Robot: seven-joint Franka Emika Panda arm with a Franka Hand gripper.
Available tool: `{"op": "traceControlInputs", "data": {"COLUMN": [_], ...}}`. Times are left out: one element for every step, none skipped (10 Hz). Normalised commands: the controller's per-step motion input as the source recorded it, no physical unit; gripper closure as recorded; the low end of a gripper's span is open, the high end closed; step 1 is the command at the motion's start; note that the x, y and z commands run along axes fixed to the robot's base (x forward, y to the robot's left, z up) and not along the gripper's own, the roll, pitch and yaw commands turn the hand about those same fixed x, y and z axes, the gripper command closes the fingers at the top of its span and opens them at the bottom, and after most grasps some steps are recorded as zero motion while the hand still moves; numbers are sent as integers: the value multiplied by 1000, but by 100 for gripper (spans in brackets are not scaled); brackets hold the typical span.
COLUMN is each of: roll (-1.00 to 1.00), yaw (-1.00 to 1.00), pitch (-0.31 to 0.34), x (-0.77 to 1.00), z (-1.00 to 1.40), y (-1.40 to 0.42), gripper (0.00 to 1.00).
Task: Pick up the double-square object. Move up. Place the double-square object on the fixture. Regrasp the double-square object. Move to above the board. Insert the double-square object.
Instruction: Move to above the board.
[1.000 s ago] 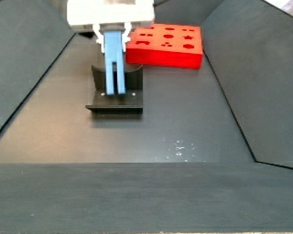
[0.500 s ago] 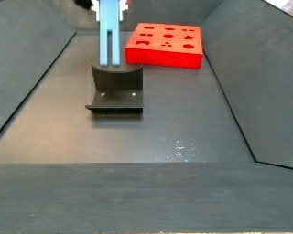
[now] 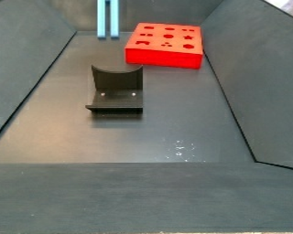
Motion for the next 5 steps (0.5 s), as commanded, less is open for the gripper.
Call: {"op": "traceControlInputs", "data": {"roll": [-37, -31, -27, -28, -1000], "yaw": [56, 69, 78, 85, -29], "pitch": [127, 131, 127, 122, 30], "x": [-9, 4, 14, 14, -824], "z": [863, 640, 468, 301, 434], "y": [-47, -35, -31, -26, -1000], "gripper": [100, 100, 100, 100, 100]}}
